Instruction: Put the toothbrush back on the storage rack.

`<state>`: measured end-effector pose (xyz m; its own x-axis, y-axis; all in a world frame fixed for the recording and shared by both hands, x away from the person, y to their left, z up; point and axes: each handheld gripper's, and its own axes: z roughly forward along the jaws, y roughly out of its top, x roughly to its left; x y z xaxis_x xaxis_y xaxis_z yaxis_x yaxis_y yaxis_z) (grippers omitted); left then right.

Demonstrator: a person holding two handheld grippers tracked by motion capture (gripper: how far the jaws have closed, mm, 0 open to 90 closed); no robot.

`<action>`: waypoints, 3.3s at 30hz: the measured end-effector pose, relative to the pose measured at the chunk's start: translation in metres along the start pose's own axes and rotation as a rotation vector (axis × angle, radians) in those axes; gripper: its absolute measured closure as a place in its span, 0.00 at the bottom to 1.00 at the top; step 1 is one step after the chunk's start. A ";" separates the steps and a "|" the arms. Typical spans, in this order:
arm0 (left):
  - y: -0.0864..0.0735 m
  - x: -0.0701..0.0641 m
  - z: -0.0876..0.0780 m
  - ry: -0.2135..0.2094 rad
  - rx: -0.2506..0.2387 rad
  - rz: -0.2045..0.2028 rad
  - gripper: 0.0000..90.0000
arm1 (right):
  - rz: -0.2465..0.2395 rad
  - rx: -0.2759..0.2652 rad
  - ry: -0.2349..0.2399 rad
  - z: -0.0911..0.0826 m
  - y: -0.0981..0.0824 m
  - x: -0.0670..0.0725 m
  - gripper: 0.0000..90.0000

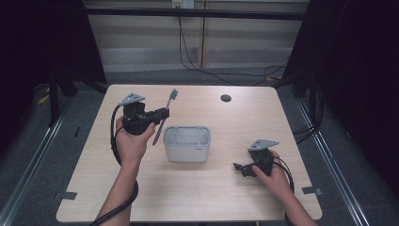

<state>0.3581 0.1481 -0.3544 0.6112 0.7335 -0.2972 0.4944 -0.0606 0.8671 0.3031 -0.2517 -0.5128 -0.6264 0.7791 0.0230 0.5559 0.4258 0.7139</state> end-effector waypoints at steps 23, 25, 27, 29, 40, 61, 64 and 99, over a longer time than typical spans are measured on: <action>0.010 -0.011 0.017 -0.017 -0.009 0.014 0.89 | 0.000 0.000 0.000 0.000 0.000 0.000 0.10; 0.011 -0.011 0.018 -0.019 -0.007 0.015 0.89 | 0.000 0.000 0.000 0.000 0.000 0.000 0.10; 0.011 -0.011 0.020 -0.018 -0.006 0.013 0.89 | 0.000 0.000 0.000 0.000 0.000 0.000 0.10; 0.011 -0.012 0.022 -0.023 -0.010 0.013 0.89 | 0.000 0.000 0.000 0.000 0.000 0.000 0.10; 0.008 -0.017 0.035 -0.033 -0.006 0.009 0.89 | 0.000 0.000 0.000 0.000 0.000 0.000 0.10; -0.007 -0.008 0.037 -0.007 -0.018 -0.008 0.89 | 0.000 0.000 0.000 0.000 0.000 0.000 0.10; -0.009 -0.007 0.037 -0.006 -0.019 -0.010 0.89 | 0.000 0.000 0.000 0.000 0.000 0.000 0.10; -0.027 0.000 0.023 0.031 -0.001 0.004 0.89 | 0.000 0.000 0.000 0.000 0.000 0.000 0.10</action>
<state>0.3588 0.1341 -0.3867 0.5932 0.7542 -0.2814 0.4917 -0.0627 0.8685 0.3031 -0.2517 -0.5128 -0.6262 0.7793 0.0232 0.5561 0.4255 0.7139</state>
